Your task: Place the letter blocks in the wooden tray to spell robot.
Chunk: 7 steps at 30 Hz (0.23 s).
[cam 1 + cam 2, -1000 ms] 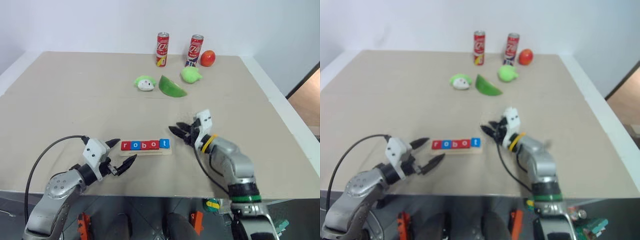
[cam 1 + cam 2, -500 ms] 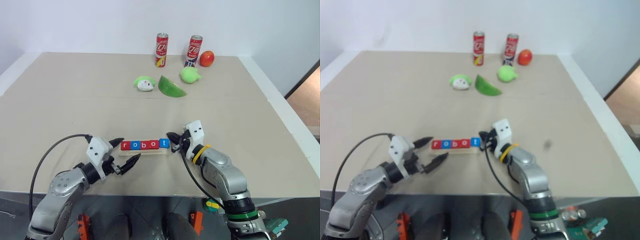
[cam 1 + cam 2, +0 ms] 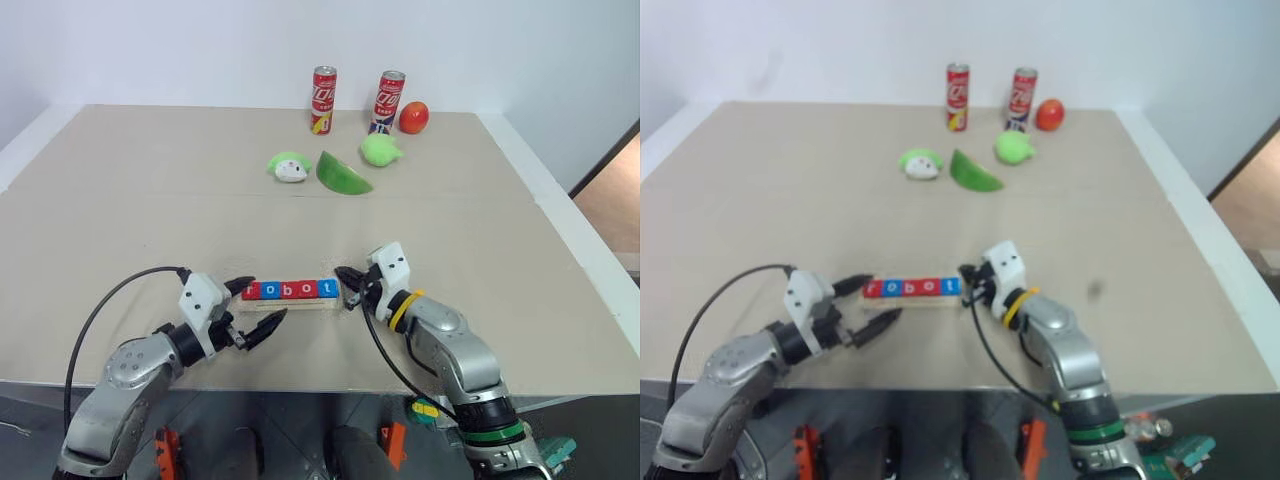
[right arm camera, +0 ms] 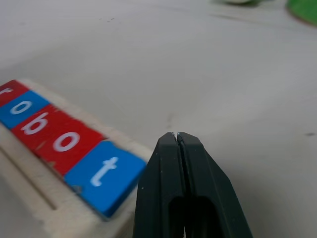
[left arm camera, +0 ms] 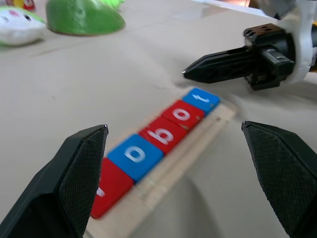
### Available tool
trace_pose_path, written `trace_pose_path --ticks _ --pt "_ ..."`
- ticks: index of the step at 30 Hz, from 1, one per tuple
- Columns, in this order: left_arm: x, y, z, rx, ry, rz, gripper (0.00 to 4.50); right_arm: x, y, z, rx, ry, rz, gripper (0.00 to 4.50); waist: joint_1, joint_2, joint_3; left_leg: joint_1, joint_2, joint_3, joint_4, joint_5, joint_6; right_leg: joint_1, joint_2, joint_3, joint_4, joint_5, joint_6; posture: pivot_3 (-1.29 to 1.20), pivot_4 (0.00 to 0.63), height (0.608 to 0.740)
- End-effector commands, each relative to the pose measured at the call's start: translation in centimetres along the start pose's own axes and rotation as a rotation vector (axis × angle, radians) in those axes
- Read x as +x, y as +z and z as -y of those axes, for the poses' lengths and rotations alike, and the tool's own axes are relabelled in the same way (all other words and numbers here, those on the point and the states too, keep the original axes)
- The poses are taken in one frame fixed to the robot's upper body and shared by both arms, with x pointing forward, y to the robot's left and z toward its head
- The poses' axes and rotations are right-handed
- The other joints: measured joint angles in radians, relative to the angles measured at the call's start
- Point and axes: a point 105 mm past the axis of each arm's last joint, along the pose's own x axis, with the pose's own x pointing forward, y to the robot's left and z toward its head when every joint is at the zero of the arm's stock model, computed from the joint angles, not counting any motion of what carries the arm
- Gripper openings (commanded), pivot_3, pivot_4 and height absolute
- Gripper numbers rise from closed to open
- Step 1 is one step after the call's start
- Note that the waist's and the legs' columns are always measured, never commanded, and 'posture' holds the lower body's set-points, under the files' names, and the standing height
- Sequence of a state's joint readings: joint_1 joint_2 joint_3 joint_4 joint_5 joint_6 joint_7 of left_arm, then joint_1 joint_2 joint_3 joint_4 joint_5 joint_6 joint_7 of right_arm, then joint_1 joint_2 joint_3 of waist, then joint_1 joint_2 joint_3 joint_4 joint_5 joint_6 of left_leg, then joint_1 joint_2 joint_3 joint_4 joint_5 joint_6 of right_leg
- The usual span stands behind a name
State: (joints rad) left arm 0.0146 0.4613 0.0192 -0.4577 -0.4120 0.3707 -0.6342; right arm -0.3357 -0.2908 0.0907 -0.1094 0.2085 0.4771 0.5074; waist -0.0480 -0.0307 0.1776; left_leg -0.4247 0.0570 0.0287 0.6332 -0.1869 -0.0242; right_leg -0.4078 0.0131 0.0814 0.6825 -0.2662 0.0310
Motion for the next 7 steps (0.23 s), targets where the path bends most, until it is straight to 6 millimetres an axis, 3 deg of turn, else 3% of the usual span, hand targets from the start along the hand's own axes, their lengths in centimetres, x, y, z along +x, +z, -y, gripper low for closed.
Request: trace_pose_path --ticks 1,3,4,7 --pt "-1.0 1.0 -3.8 0.053 0.115 -0.001 4.50 -1.1 2.5 4.2 -0.056 -0.080 0.054 0.01 0.000 0.000 0.000 0.000 0.000 0.000 0.000 0.000 0.000 0.000 0.000 0.000 0.000 0.000 0.000 0.00 0.150 0.740" --pt "-1.6 1.1 -5.9 0.091 0.158 -0.028 4.50 -1.6 3.3 6.1 -0.057 -0.091 0.054 0.25 0.000 0.000 0.000 0.000 -0.001 0.000 0.000 0.000 0.000 0.000 0.000 0.000 0.000 0.001 0.000 0.00 0.150 0.740" --pt "-1.8 1.1 -6.7 0.113 0.172 -0.038 4.50 -1.8 3.6 6.9 -0.056 -0.091 0.054 0.52 0.000 0.000 0.000 0.000 -0.001 0.000 0.001 0.000 0.001 0.000 0.000 0.000 0.000 0.001 0.000 0.00 0.150 0.740" --pt "-4.3 1.9 -11.7 0.101 0.249 -0.074 4.50 -3.6 4.9 9.3 -0.053 0.029 0.043 1.49 0.000 0.000 0.001 0.000 -0.001 0.000 0.000 0.001 0.001 0.000 0.000 -0.001 0.000 0.000 0.000 0.00 0.150 0.740"
